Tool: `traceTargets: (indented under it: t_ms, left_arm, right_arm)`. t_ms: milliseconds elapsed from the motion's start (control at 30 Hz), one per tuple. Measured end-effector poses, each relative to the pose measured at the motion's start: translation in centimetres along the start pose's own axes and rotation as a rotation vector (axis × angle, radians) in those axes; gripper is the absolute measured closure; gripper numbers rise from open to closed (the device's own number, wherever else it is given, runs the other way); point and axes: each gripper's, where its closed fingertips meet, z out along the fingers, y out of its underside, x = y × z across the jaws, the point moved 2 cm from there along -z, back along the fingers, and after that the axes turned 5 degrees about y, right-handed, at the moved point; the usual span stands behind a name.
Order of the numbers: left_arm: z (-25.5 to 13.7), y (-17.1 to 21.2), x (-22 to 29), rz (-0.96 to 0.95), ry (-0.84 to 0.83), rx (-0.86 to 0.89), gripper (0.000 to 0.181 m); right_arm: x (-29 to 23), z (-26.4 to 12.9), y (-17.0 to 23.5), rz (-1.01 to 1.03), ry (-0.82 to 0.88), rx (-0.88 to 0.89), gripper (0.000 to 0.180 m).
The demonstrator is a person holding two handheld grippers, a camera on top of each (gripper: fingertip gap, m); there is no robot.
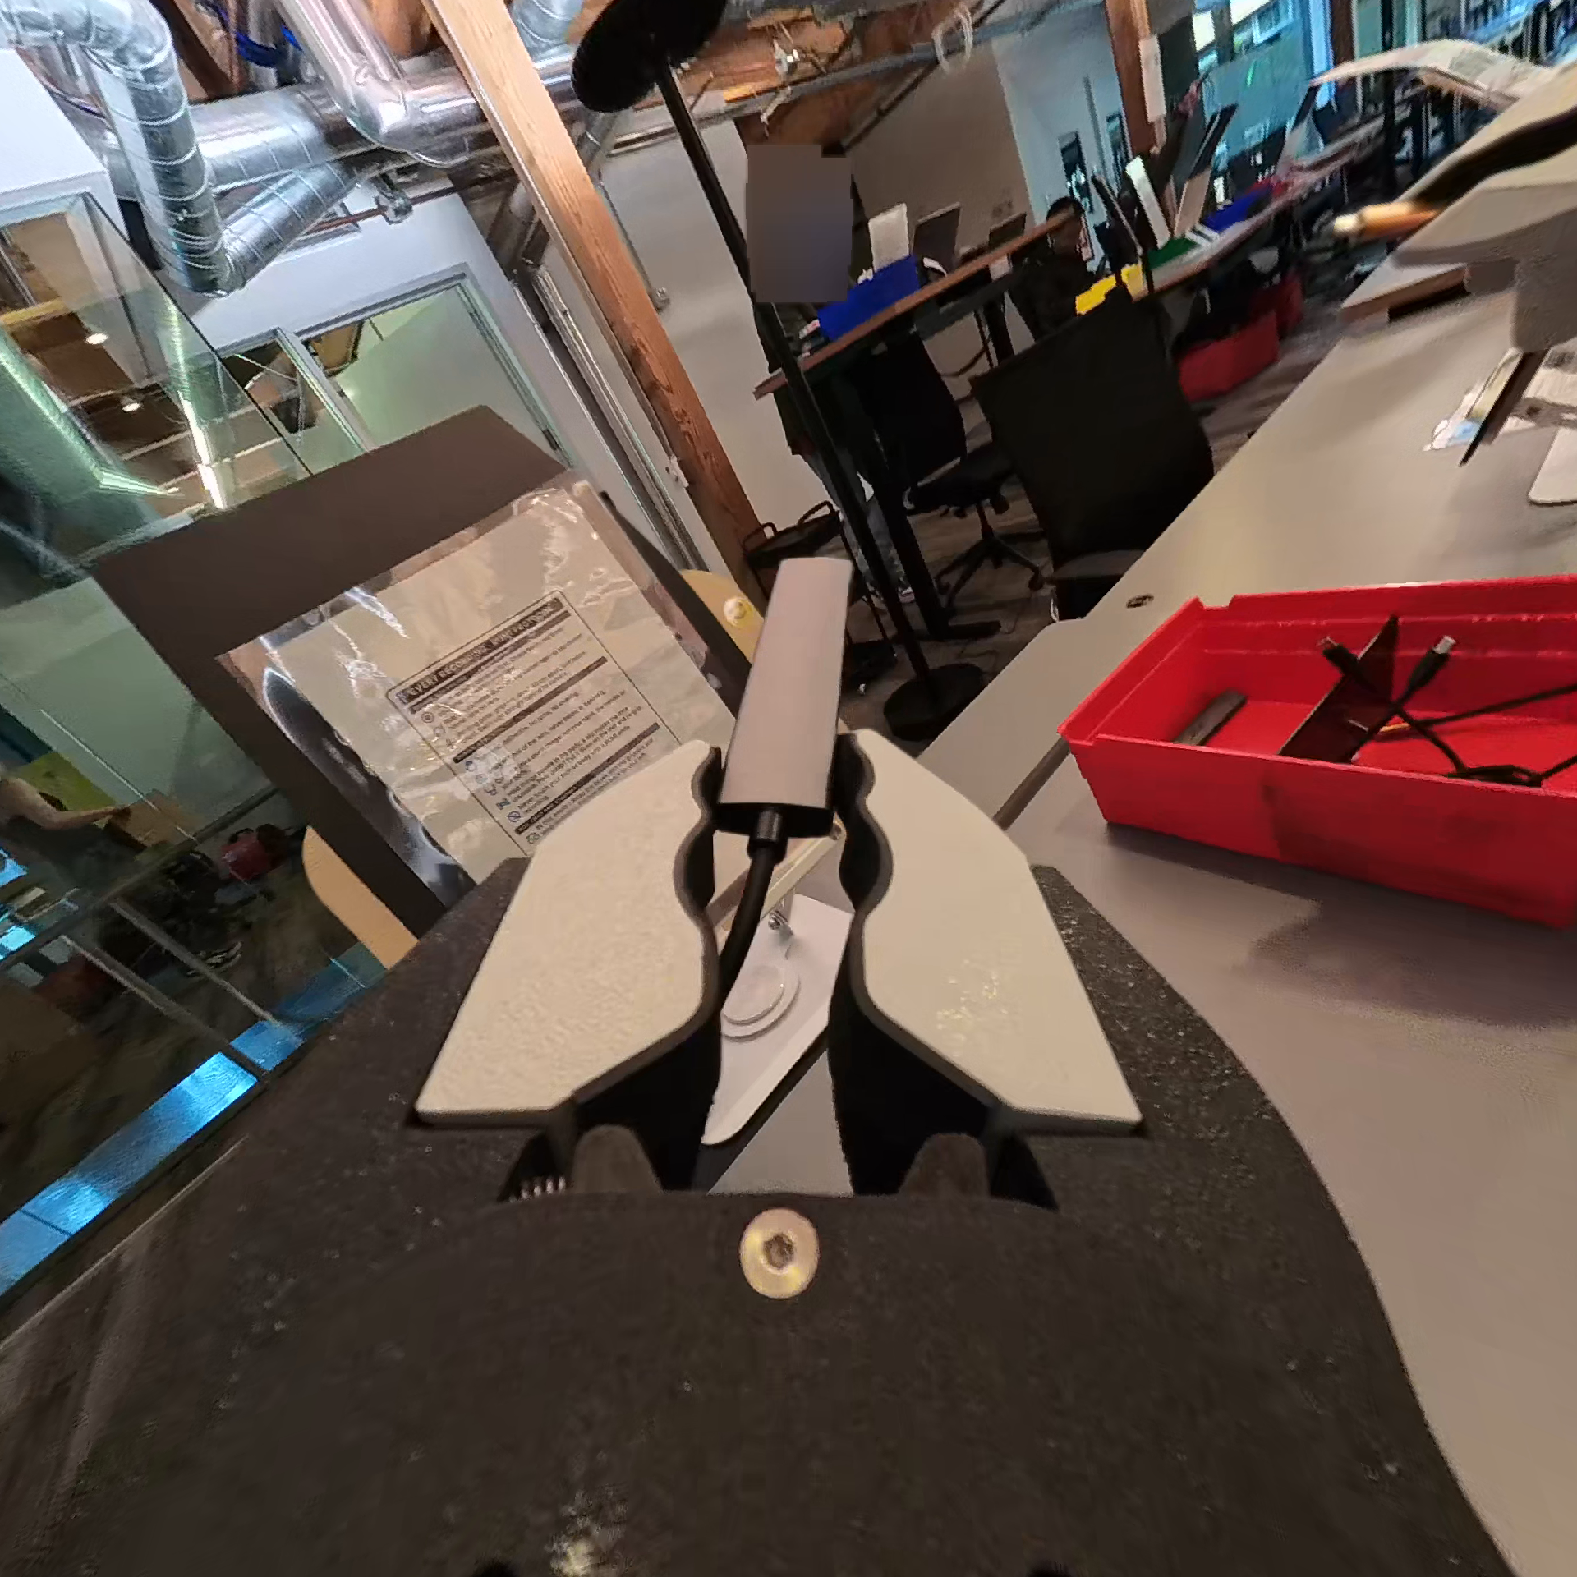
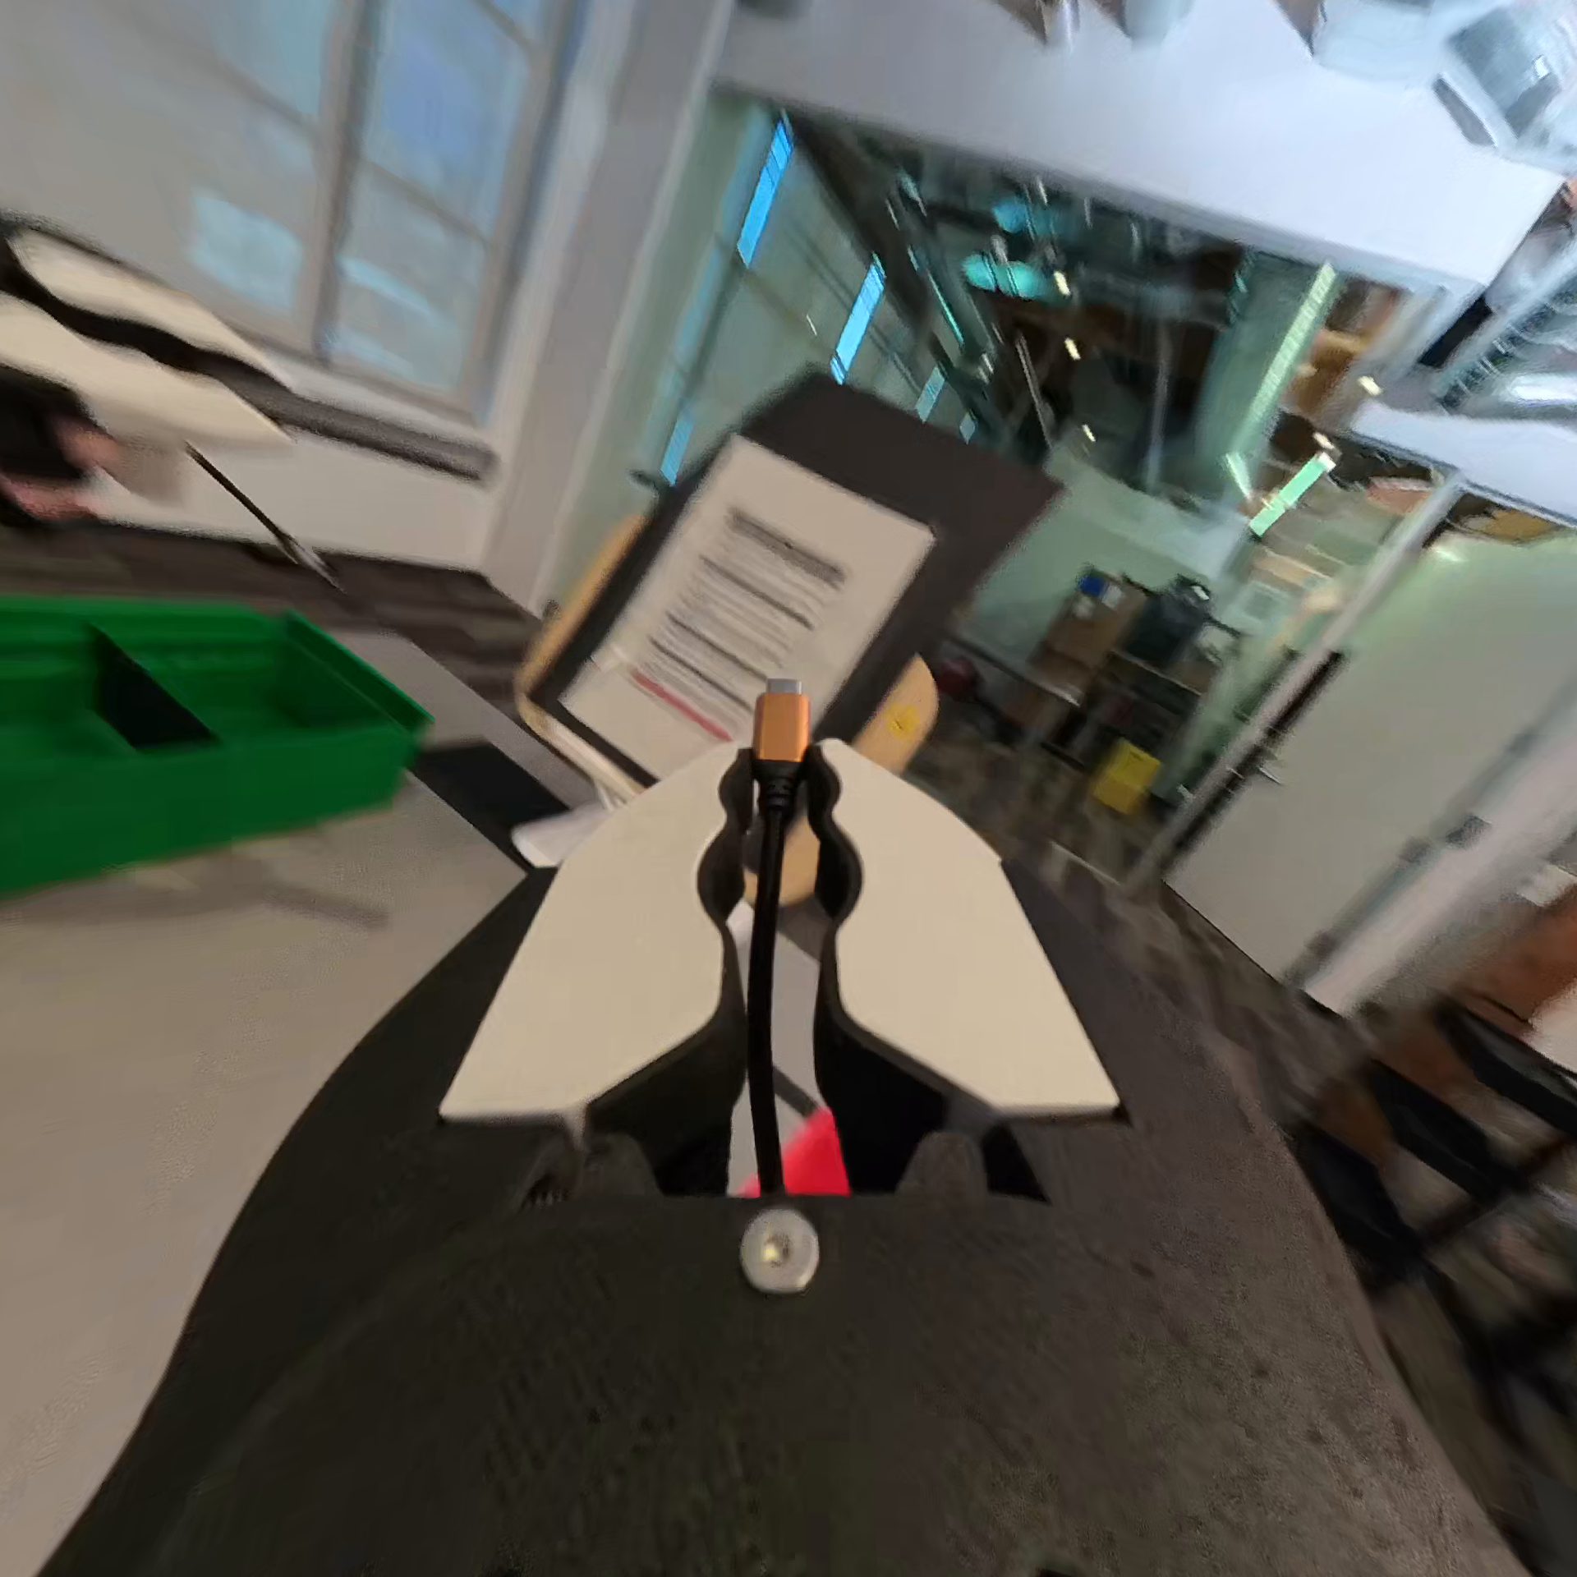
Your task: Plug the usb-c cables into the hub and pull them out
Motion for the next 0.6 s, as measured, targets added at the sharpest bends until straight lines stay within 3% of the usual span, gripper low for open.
traceTargets:
  t_ms: [100,200,333,533,600]
  left_arm:
    - [0.5,0.1,0.8,0.017,0.028,-0.013,0.156]
    - [0.7,-0.1,1.2,0.021,0.039,-0.008,0.156]
    - [0.7,-0.1,1.4,0.019,0.048,-0.007,0.156]
    - [1.1,0.0,2.2,0.028,0.076,-0.022,0.156]
    - [1.3,0.0,2.4,0.035,0.085,-0.028,0.156]
  right_arm:
    - [1.8,-0.4,4.9,-0.101,0.004,-0.224,0.166]
    - [3.7,-0.2,8.5,-0.167,0.040,-0.316,0.166]
    - [3.1,-0.7,12.8,-0.107,-0.130,-0.385,0.167]
    - [2.2,-5.2,24.1,0.086,-0.331,-0.898,0.166]
    - [1.9,-5.2,25.9,0.143,-0.365,-0.927,0.166]
